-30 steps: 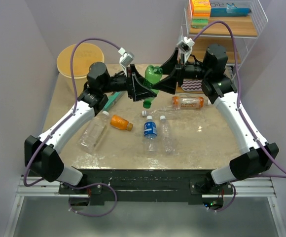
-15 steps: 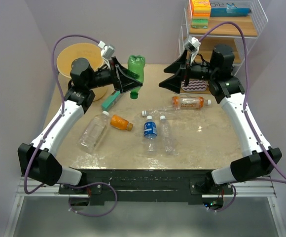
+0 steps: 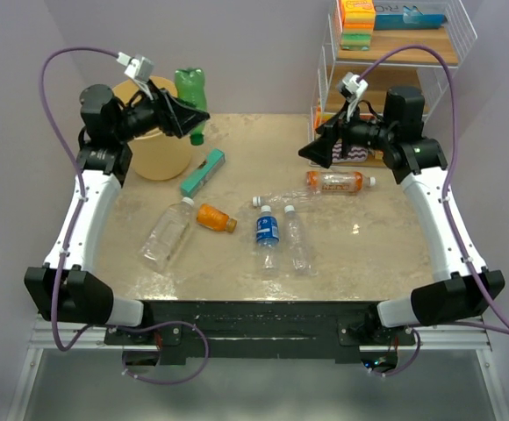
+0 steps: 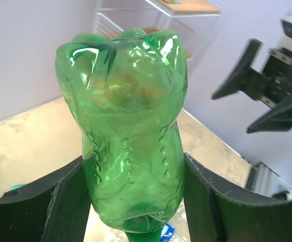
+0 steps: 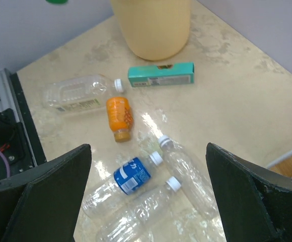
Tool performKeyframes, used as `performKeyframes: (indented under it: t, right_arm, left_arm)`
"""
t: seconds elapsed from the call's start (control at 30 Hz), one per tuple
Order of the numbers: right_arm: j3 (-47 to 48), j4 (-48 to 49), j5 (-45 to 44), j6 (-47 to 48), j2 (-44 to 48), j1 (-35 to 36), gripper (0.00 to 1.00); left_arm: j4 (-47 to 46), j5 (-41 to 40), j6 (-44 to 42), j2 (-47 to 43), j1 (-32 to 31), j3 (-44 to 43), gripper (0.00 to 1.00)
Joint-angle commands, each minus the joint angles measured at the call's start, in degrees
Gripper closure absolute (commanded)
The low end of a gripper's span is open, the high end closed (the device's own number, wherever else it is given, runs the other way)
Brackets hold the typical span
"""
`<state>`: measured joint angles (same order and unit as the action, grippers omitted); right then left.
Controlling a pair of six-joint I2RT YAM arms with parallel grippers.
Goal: Put the plastic bottles in the bin
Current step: Place the plastic bottle in the trash bin.
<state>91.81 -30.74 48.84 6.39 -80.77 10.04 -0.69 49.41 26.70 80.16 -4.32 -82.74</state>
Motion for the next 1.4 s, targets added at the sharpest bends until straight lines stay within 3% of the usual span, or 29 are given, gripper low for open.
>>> performKeyframes:
  t: [0.0, 0.27, 0.73, 1.03, 1.37]
  right_arm:
    - [0.9, -6.0, -7.4, 6.0, 2.8, -0.4, 0.01]
    - [-2.3, -8.5, -12.5, 8.5, 4.2, -0.7, 0.01]
    - [-5.1, -8.4, -12.5, 8.4, 5.3, -0.8, 0.01]
    - [-5.0, -9.0, -13.2, 8.7, 5.3, -0.7, 0.01]
    - [-6.6, -8.4, -13.2, 8.6, 5.6, -0.7, 0.01]
  left_arm:
    - [3.5, -3.8, -3.5, -0.3, 4.3, -4.7, 1.0]
    - [7.7, -10.0, -7.3, 6.7, 10.5, -13.5, 1.0]
    - [8.1, -27.5, -13.9, 21.1, 12.6, -24.3, 1.0]
    - [6.1, -34.8, -18.5, 28.2, 12.6, -24.4, 1.0]
    - [5.9, -36.5, -21.6, 35.0, 12.6, -24.8, 1.0]
